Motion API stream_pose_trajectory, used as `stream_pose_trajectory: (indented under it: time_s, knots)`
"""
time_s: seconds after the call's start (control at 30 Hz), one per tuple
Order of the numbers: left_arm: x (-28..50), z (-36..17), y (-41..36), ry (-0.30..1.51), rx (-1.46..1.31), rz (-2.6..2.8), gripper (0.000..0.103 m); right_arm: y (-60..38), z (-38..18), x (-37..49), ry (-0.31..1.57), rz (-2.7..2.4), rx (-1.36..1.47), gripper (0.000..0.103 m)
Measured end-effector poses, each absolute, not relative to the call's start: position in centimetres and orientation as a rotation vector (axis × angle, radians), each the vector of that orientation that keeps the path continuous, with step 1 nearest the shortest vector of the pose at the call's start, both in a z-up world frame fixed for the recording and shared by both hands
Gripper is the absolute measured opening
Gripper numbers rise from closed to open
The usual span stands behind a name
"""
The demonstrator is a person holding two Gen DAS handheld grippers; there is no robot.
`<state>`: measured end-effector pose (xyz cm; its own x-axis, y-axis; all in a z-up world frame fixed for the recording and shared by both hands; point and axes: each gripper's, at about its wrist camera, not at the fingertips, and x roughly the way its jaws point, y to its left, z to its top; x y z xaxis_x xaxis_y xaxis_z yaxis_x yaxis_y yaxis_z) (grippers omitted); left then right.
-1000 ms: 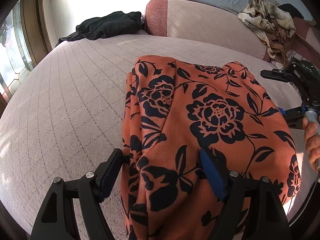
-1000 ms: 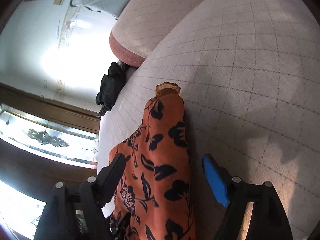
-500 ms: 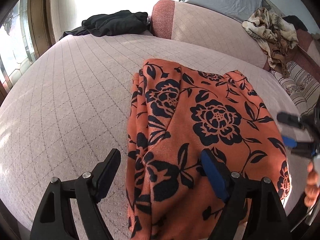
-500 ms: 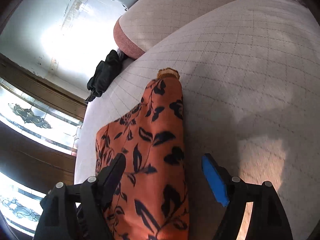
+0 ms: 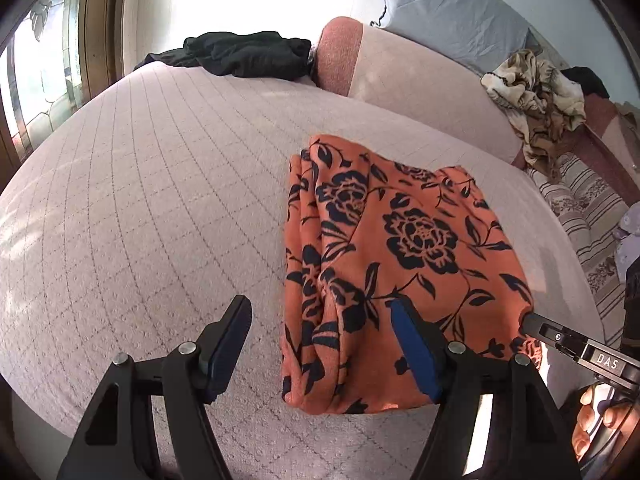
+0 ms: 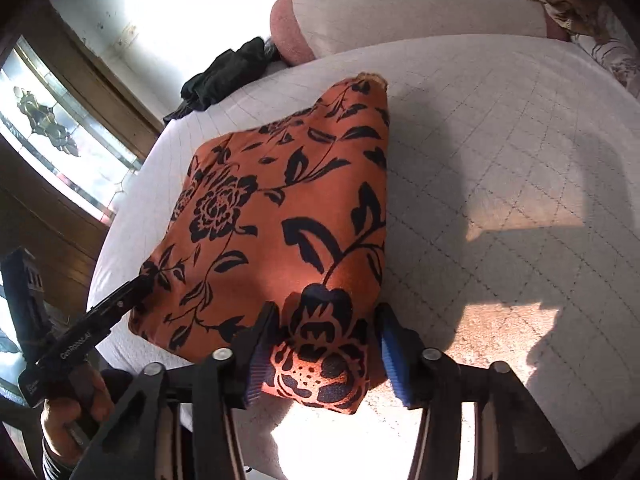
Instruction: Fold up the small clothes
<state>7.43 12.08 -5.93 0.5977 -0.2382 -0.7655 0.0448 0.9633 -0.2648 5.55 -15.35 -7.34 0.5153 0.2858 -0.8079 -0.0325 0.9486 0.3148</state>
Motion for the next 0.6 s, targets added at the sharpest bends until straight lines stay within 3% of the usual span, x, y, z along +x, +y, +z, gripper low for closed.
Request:
stream_pose_trajectory:
  time_s: [0.2, 0.3, 0.5, 0.57, 0.6]
  knots:
    - [14.3, -6.0, 12.5, 1.009, -0.314, -0.227, 0.071, -12.8, -3.4, 5.8, 0.875, 0.306, 0.258, 0.063]
    - [16.8, -6.9, 12.1, 1.071, -0.345, -0.262, 0.052, -10.9, -3.5, 6.9, 0.881, 0.354, 0.225, 0.063]
    - [19.1, -8.2, 11.8, 1.125, -0.370, -0.298, 0.048, -12.0, -5.7, 7.2, 0.934, 0.363, 0.295, 0.063]
    - [19.5, -8.6, 11.7, 1.140, -0.390, -0.321, 0.035, -12.4, -6.1, 7.4, 0.938, 0.369, 0.315, 0.063]
    - [19.5, -8.7, 11.7, 1.139, -0.391, -0.328, 0.033, -12.4, -6.2, 7.4, 0.936, 0.374, 0.319, 0.063]
